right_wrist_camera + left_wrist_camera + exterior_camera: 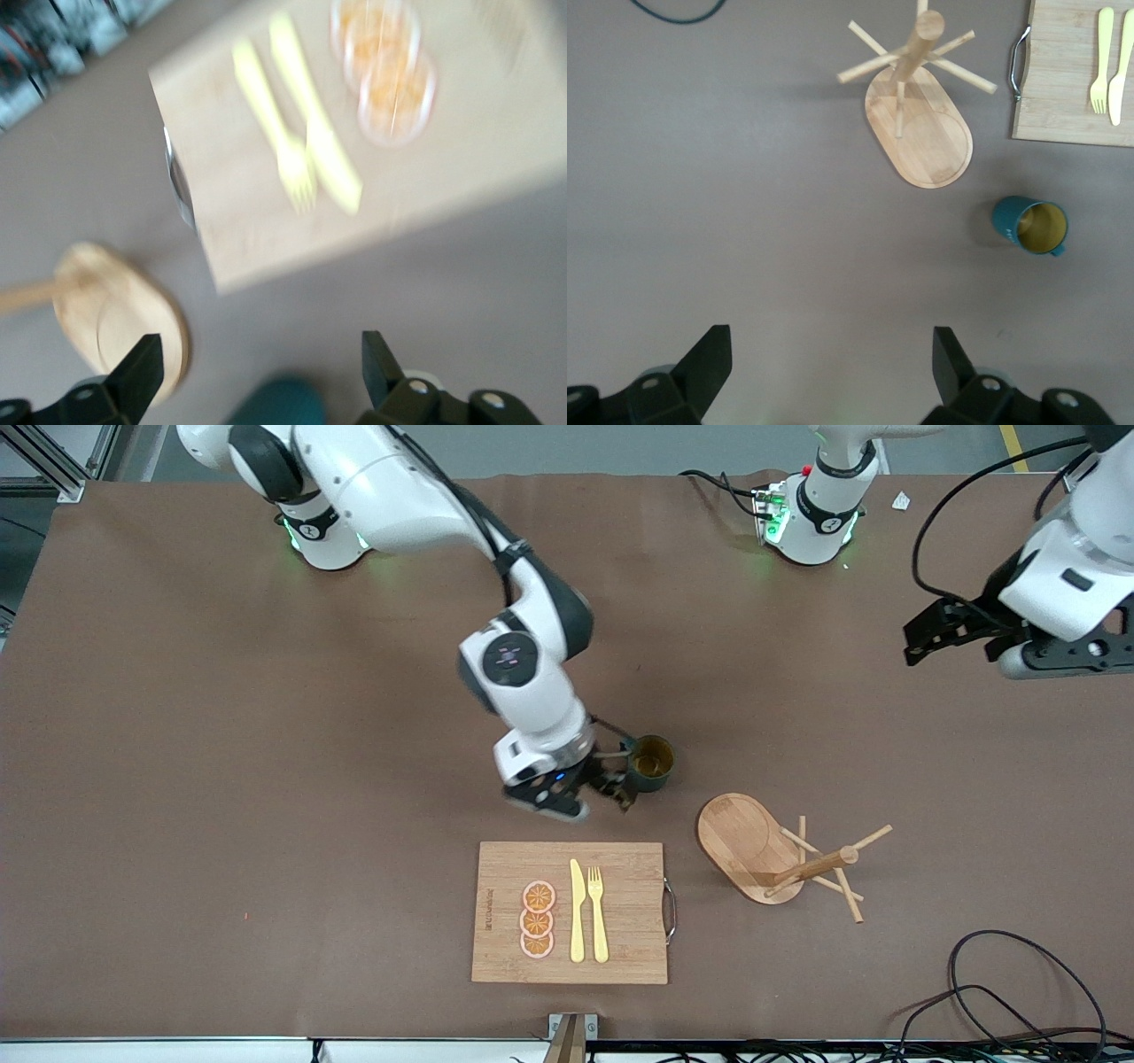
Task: Pass cup and hang on rack
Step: 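Carry the teal mug with the right gripper toward the table middle, then set the mug down and withdraw the right gripper while the left gripper approaches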
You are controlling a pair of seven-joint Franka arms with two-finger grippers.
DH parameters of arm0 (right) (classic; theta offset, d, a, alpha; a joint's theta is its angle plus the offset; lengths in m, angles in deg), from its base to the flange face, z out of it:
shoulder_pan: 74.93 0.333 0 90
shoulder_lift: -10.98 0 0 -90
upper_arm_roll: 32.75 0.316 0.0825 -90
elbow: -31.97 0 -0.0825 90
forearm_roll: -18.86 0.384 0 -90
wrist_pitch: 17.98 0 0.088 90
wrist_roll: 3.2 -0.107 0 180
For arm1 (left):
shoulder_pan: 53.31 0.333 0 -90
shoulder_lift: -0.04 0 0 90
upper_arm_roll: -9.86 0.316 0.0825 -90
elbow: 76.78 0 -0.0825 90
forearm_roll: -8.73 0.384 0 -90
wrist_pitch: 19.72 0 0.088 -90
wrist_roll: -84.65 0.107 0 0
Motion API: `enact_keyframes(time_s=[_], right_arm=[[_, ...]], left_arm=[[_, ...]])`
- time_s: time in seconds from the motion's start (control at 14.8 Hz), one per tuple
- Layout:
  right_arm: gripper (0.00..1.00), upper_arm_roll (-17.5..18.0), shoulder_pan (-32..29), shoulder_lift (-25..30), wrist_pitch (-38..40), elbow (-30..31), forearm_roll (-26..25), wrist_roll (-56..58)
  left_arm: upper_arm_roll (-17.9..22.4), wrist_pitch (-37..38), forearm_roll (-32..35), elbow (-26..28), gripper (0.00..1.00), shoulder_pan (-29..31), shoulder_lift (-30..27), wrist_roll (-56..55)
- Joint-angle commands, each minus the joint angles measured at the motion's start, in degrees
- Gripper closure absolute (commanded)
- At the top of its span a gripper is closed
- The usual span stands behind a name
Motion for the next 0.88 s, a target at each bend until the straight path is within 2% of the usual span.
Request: enact_keyframes(time_s=[0.0, 0.14, 0.27, 0.34, 0.54, 0.68, 0.81], right_arm=[[0.00, 0.8, -9.3, 7.7, 8.0, 2.8, -1.5, 17.5], [0.00, 0.6, -15.8, 11.0, 16.6, 3.2, -1.8, 30.2], [0.00, 0.5, -22.2, 14.7, 22.4, 5.1, -1.8, 37.8], [0.00, 0.4, -24.5, 16.9, 23.3, 6.7, -2.0, 38.8], [0.00, 0.0, -29.6, 24.9, 25.2, 13.9, -8.3, 43.4], [0.00, -0.1, -31.5, 30.3, 27.3, 17.9, -8.8, 46.8], [0.00, -0.1, -33.3, 35.1, 28.0, 22.1, -9.0, 47.4]], left_arm=[[-3.6, -2.3, 0.1, -1.1, 0.00, -0.6, 3.2, -8.2], [-6.0, -4.3, 1.7, -1.1, 0.00, -2.3, 5.7, -12.1], [-6.5, -5.8, 5.8, -1.1, 0.00, -7.7, 8.3, -17.8], [-6.5, -6.5, 7.8, -1.1, 0.00, -10.6, 9.9, -22.3], [-6.6, -10.8, 11.4, -1.8, 0.00, -17.2, 15.7, -36.4], [-6.5, -12.4, 14.9, -4.9, 0.00, -21.3, 21.1, -47.3], [-6.6, -12.5, 20.7, -5.4, 0.00, -24.5, 24.7, -54.3]])
